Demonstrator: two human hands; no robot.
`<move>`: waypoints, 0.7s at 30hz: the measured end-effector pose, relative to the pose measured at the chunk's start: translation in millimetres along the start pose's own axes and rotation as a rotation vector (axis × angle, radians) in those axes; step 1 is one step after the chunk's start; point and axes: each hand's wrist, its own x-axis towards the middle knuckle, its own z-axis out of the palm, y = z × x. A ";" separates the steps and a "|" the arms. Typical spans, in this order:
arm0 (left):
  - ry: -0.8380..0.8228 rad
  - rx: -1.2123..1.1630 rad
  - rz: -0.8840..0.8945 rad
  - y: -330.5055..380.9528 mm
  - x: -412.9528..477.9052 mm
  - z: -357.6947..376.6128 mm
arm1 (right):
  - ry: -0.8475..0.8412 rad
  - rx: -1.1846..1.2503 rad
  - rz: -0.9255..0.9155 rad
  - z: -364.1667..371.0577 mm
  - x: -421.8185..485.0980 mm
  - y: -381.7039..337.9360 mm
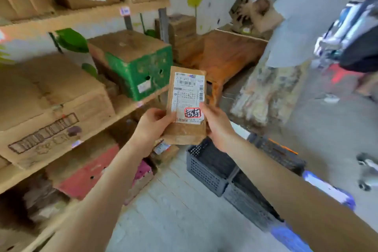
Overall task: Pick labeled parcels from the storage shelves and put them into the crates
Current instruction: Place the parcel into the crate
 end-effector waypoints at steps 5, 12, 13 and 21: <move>-0.334 0.091 -0.105 -41.3 1.3 121.4 | 0.296 0.060 0.123 -122.7 -19.3 55.9; -0.697 0.138 -0.259 -80.0 -7.2 341.8 | 0.598 0.124 0.247 -325.3 -55.1 110.2; -0.732 0.155 -0.270 -84.6 -8.8 376.9 | 0.622 0.151 0.261 -358.6 -55.9 117.5; -0.831 0.308 -0.350 -179.7 2.4 638.5 | 0.740 0.133 0.432 -601.1 -10.6 213.7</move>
